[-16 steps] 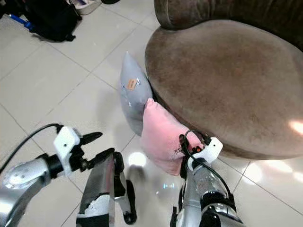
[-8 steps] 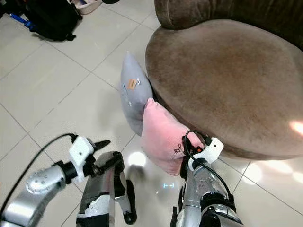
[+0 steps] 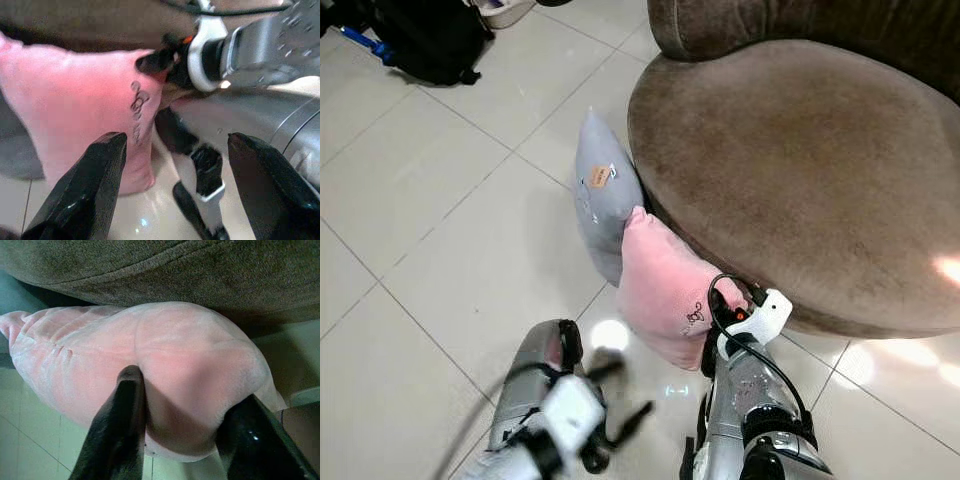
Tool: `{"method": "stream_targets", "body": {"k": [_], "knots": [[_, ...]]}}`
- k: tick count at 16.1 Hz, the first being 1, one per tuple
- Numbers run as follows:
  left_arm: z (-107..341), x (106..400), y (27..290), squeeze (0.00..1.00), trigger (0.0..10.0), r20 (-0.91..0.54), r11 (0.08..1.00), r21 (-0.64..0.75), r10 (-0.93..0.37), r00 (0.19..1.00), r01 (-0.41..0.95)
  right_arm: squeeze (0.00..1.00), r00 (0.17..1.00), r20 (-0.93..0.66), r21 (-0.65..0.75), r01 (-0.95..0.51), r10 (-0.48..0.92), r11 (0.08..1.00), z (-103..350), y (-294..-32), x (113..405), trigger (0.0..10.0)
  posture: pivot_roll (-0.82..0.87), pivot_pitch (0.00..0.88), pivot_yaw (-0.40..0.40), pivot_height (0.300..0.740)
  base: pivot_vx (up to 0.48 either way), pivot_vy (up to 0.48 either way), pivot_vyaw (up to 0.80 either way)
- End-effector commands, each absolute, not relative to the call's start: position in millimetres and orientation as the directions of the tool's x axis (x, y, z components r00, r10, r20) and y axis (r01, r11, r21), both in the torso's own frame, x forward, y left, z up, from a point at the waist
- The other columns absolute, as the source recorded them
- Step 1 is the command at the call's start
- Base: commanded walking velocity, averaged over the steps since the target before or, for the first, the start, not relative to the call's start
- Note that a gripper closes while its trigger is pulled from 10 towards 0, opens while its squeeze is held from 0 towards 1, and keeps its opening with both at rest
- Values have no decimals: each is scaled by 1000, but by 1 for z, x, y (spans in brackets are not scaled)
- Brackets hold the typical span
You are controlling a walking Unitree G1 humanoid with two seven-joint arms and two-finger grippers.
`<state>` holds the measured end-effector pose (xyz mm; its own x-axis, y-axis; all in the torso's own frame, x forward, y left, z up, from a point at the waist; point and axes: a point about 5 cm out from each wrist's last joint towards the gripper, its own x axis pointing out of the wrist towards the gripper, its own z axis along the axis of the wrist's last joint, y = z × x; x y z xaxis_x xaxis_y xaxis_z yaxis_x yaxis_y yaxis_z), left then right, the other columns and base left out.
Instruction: Move the pillow to the sofa from floor
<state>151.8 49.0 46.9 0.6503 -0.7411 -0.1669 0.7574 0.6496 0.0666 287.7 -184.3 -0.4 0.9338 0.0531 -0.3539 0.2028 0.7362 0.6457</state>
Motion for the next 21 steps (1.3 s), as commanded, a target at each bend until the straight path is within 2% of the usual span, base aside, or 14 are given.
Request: {"method": "stream_targets", "body": {"k": [1,3,4,7,10,11,12,13,17,21], "knots": [[41,144,50,0,10000,-190,661,77,-725,662,747,0,923,-377,653,204,79,729,-9,-177,281,0,220,322,156,574,0,0,0],[49,163,70,0,10000,-160,679,81,-714,682,730,0,924,-373,655,198,84,729,-8,-176,281,0,214,316,152,574,0,0,0],[50,168,72,0,10000,-141,714,77,-683,717,696,0,924,-373,654,194,89,731,-9,-175,281,0,205,306,144,574,0,0,0],[43,173,65,0,10000,-131,758,106,-631,764,644,0,921,-376,646,180,104,741,-8,-174,283,0,181,264,111,574,0,0,0],[34,175,51,0,10000,-130,771,102,-616,777,629,0,921,-374,632,166,110,757,-1,-176,292,0,166,233,82,574,0,0,0],[80,221,119,0,10000,-88,796,132,-585,806,591,0,921,-374,628,166,108,760,1,-177,295,0,165,228,76,574,0,0,0],[112,241,161,0,10000,-68,784,153,-599,798,601,0,921,-375,624,166,107,763,2,-178,296,0,165,224,73,574,0,0,0],[114,245,171,0,10000,-75,781,158,-601,796,604,0,920,-376,621,166,106,766,3,-178,297,0,163,217,72,574,0,0,0],[117,244,163,0,10000,-69,769,172,-614,787,615,0,918,-384,617,171,103,768,1,-179,295,0,160,199,74,574,0,0,0],[123,239,148,0,10000,-88,727,114,-672,735,678,0,931,-342,643,130,131,754,2,-178,294,0,143,179,74,574,0,0,0]]}}
